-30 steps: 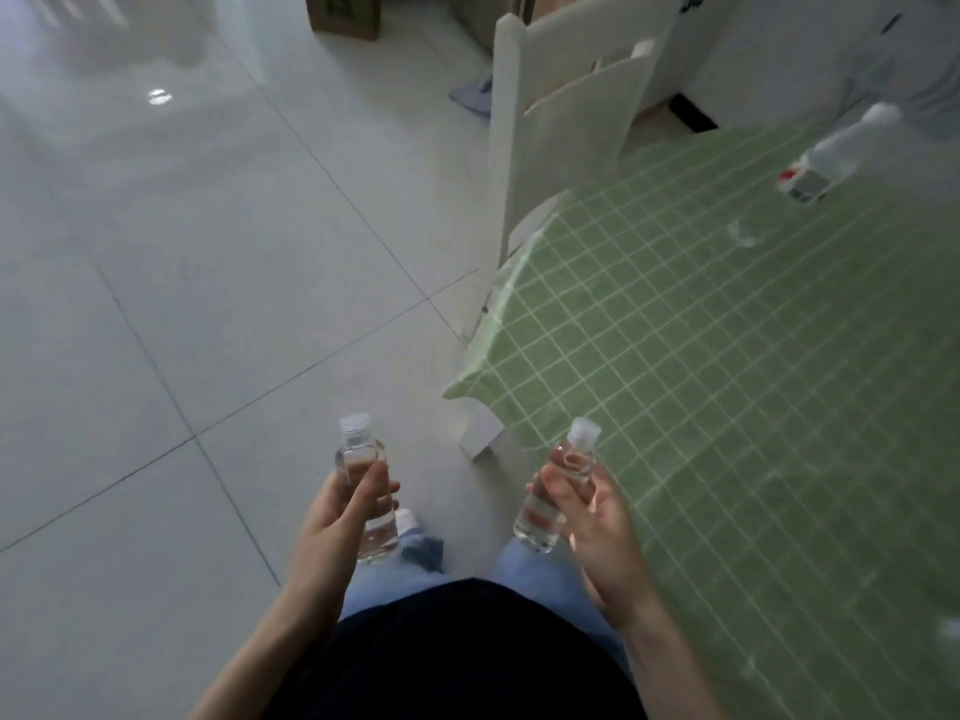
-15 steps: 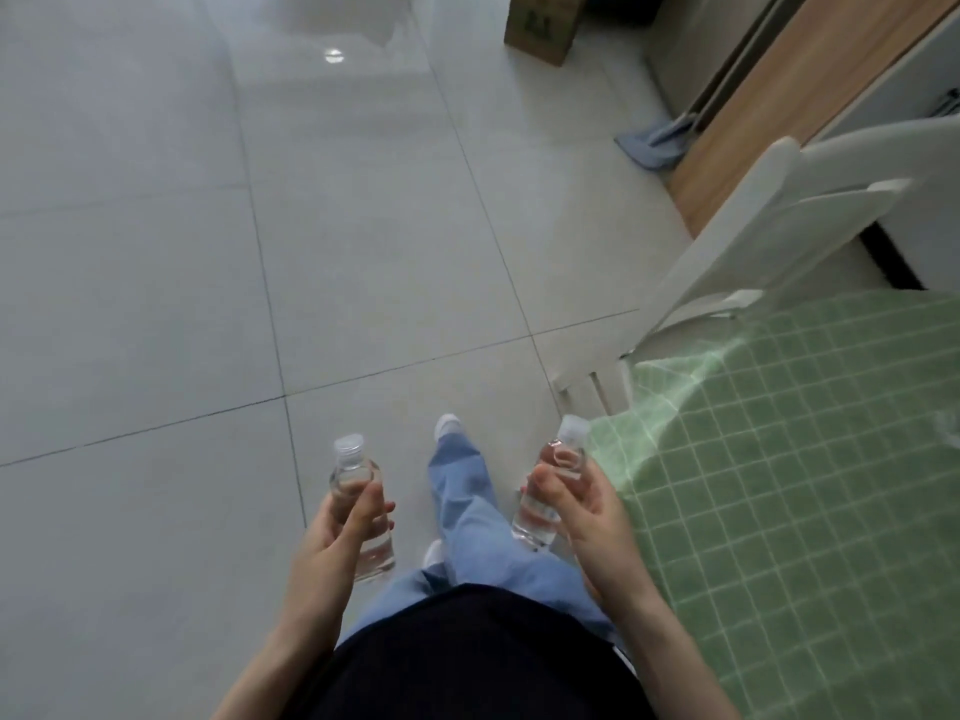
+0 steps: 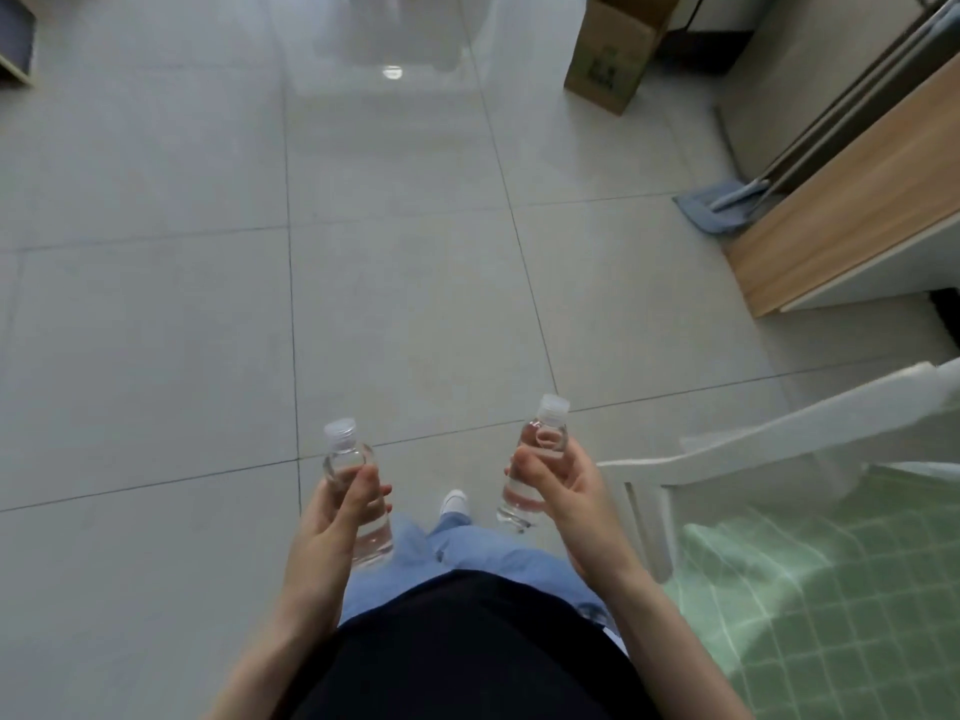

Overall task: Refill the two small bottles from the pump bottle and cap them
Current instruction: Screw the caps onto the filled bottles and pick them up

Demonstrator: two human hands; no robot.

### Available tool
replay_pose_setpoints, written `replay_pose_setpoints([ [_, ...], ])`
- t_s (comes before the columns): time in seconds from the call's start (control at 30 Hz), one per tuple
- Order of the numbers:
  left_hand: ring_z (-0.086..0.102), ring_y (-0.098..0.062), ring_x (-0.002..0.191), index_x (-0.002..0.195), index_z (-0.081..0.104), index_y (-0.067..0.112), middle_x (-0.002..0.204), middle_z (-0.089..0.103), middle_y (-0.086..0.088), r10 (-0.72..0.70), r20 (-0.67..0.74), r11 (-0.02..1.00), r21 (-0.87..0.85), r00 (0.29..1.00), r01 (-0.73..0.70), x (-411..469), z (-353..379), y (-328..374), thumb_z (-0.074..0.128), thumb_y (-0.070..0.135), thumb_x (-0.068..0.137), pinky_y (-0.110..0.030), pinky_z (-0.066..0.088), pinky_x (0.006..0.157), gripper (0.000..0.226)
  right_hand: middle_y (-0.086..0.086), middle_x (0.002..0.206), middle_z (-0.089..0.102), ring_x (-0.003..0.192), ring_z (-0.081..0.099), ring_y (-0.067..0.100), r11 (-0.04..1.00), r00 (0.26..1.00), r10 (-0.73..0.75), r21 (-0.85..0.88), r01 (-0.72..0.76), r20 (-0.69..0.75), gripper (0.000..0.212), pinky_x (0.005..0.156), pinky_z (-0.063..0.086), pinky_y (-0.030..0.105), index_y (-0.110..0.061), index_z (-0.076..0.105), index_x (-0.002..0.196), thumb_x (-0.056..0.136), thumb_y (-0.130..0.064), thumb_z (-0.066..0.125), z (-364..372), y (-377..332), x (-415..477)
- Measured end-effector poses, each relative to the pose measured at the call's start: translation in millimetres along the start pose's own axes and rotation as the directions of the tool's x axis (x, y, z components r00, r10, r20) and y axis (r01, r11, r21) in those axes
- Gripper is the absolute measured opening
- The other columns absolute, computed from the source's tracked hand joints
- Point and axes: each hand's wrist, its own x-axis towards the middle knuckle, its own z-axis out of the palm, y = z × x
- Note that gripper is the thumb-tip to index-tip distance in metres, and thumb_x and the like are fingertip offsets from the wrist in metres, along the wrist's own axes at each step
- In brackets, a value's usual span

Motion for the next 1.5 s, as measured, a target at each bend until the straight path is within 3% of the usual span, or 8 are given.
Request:
replay_pose_setpoints([
  [0.3, 0.066, -0.02, 0.087, 0.089, 0.066, 0.031, 0.082, 0.073, 0.008, -0.019, 0.137, 0.998, 0.068, 0.99, 0.01, 104, 63, 82, 0.06, 0.056, 0.066, -0.044, 0.049, 0.086, 0.035, -0.012, 0.077, 0.072, 0.077, 0.069, 0.001, 0.998, 0.993, -0.003, 0.067, 0.011, -0.114, 0.035, 0.064, 0.054, 0.016, -0.018, 0.064, 0.101, 0.07, -0.033, 0.071, -10, -64, 95],
  [0.5, 0.069, -0.003, 0.068, 0.09, 0.063, 0.027, 0.075, 0.073, 0.012, -0.047, 0.309, 0.987, 0.16, 0.95, -0.003, 189, 116, 143, 0.058, 0.048, 0.068, -0.032, 0.05, 0.07, 0.03, -0.009, 0.077, 0.07, 0.075, 0.066, 0.003, 0.992, 0.96, 0.0, 0.119, 0.035, -0.281, 0.018, 0.067, 0.056, 0.02, -0.017, 0.063, 0.1, 0.084, -0.02, 0.068, -11, -95, 161],
  [0.73, 0.065, -0.001, 0.065, 0.088, 0.063, 0.025, 0.079, 0.067, 0.005, -0.093, 0.456, 0.961, 0.274, 0.885, -0.04, 280, 176, 218, 0.058, 0.043, 0.071, -0.024, 0.048, 0.063, 0.025, -0.005, 0.087, 0.074, 0.084, 0.073, 0.007, 0.977, 0.882, 0.014, 0.195, 0.089, -0.471, 0.048, 0.069, 0.058, 0.023, -0.022, 0.065, 0.103, 0.062, -0.046, 0.076, -13, -142, 224],
  [0.87, 0.065, -0.002, 0.071, 0.089, 0.064, 0.026, 0.083, 0.068, 0.005, -0.112, 0.508, 0.945, 0.319, 0.854, -0.067, 315, 210, 247, 0.058, 0.05, 0.068, -0.025, 0.047, 0.067, 0.032, -0.003, 0.09, 0.075, 0.083, 0.075, 0.013, 0.968, 0.849, 0.032, 0.228, 0.105, -0.527, 0.043, 0.07, 0.059, 0.028, -0.029, 0.067, 0.098, 0.062, -0.051, 0.077, -25, -165, 256],
  [1.0, 0.064, -0.004, 0.072, 0.093, 0.064, 0.025, 0.083, 0.067, 0.006, -0.128, 0.536, 0.932, 0.353, 0.834, -0.083, 339, 250, 258, 0.058, 0.046, 0.073, -0.022, 0.046, 0.063, 0.029, -0.007, 0.091, 0.076, 0.086, 0.075, 0.013, 0.971, 0.827, 0.039, 0.216, 0.101, -0.561, 0.047, 0.082, 0.059, 0.034, -0.026, 0.064, 0.103, 0.064, -0.051, 0.075, -46, -186, 291],
  [1.2, 0.063, -0.003, 0.068, 0.093, 0.063, 0.024, 0.085, 0.065, 0.001, -0.139, 0.555, 0.91, 0.399, 0.82, -0.116, 372, 335, 266, 0.056, 0.035, 0.085, -0.013, 0.048, 0.051, 0.016, -0.011, 0.087, 0.076, 0.079, 0.073, 0.002, 0.974, 0.829, 0.028, 0.201, 0.103, -0.559, 0.041, 0.066, 0.053, 0.013, -0.024, 0.063, 0.104, 0.07, -0.046, 0.07, -103, -225, 340],
  [1.4, 0.064, -0.004, 0.069, 0.091, 0.065, 0.026, 0.083, 0.067, 0.003, -0.124, 0.525, 0.915, 0.39, 0.842, -0.109, 388, 433, 279, 0.057, 0.035, 0.085, -0.016, 0.048, 0.054, 0.013, -0.007, 0.084, 0.075, 0.074, 0.072, 0.0, 0.973, 0.841, 0.038, 0.212, 0.093, -0.54, 0.014, 0.062, 0.051, 0.01, -0.019, 0.063, 0.103, 0.09, -0.022, 0.067, -185, -265, 382],
  [1.5, 0.064, -0.004, 0.07, 0.087, 0.064, 0.029, 0.083, 0.067, 0.004, -0.133, 0.54, 0.91, 0.399, 0.831, -0.114, 392, 482, 286, 0.057, 0.035, 0.085, -0.018, 0.049, 0.057, 0.01, -0.001, 0.09, 0.073, 0.074, 0.071, -0.001, 0.968, 0.829, 0.012, 0.214, 0.13, -0.559, 0.026, 0.061, 0.051, 0.009, -0.02, 0.062, 0.101, 0.079, -0.033, 0.07, -224, -289, 398],
])
